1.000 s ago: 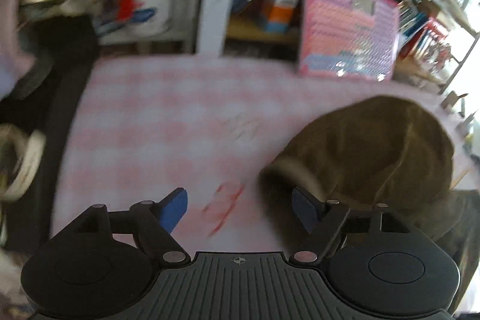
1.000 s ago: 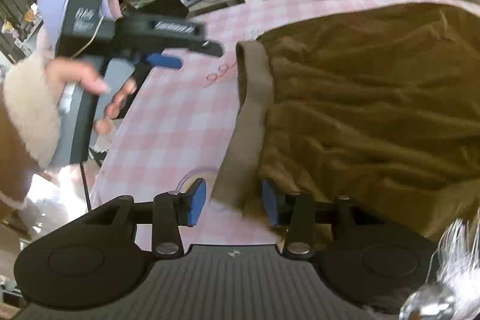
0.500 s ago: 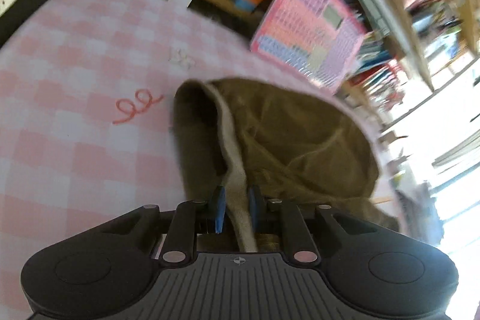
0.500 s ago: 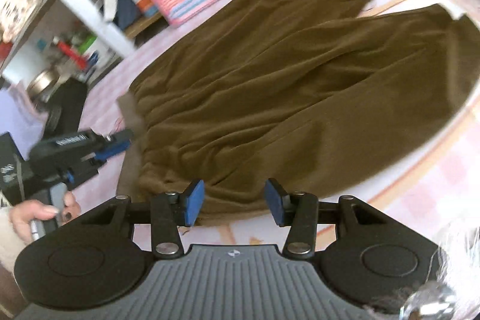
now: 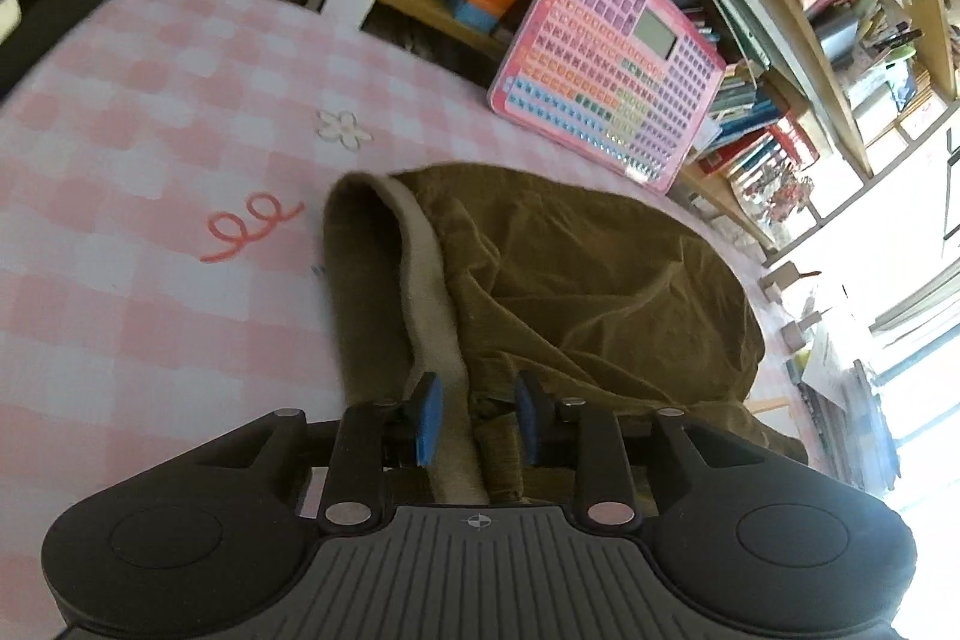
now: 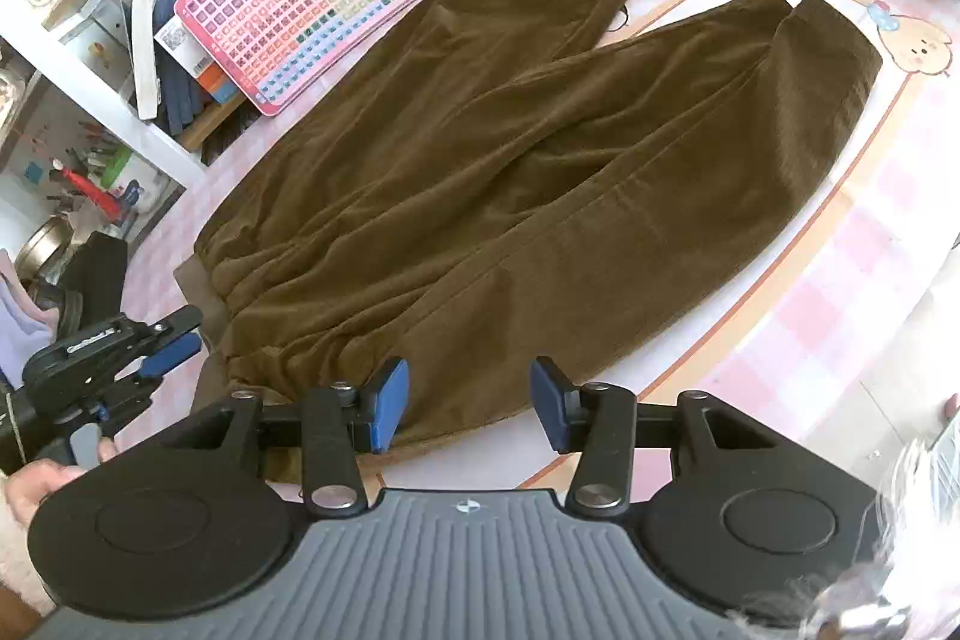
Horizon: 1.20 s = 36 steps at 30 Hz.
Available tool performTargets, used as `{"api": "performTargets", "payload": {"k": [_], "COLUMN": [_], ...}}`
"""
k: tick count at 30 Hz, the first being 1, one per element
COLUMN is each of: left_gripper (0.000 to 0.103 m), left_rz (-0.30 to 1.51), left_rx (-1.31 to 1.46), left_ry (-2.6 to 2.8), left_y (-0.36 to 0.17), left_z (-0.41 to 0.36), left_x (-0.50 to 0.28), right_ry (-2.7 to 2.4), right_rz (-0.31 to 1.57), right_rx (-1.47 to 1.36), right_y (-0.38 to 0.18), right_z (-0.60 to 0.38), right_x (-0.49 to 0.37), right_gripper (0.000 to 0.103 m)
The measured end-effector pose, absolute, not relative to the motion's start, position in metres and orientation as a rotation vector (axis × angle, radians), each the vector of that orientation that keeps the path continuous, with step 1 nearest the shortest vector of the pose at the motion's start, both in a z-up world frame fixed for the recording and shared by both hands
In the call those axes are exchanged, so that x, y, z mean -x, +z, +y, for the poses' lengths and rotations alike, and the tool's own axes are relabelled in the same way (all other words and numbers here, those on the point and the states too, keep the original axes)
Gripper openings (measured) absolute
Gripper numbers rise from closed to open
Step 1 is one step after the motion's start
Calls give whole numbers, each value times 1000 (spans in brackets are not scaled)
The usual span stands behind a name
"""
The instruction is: Fold clothes
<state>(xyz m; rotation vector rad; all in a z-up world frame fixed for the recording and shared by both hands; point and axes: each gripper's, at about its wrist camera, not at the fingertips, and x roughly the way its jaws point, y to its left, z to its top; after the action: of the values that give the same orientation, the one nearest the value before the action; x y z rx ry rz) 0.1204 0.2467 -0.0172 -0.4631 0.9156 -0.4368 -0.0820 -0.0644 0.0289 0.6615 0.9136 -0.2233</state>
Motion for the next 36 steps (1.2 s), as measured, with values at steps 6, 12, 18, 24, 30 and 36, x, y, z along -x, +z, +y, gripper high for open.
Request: {"api": "performTargets", "payload": {"k": [6,12,18,24,30,36], "left_gripper": [33,32,20,1,1,2], "left_rz": [952,933,904,871,842,797], "left_rx": [422,422,405,459,575,544], "left_ry": [-397,-391,-414,-404,-284,-205], "left_y": [-23,-27,-29,-29,-34,-29], "left_z": [244,242,234,251,302,328], "left_x": [-120,-129,-140,-135,-143,-148], "right_ry": [-192,-201,-230,-266,-269,-291], "right_rz": [928,925,908,894,887,876], "right_rx": [-646,-636,-642,-662,-649,-652], "right_y": [28,31,35,35,37,35], "right_z": [-55,-55,-58,-61,-62,-74], "right_x": [79,84,94,101,101,96], "right_gripper": [44,44,44,44,44,44]}}
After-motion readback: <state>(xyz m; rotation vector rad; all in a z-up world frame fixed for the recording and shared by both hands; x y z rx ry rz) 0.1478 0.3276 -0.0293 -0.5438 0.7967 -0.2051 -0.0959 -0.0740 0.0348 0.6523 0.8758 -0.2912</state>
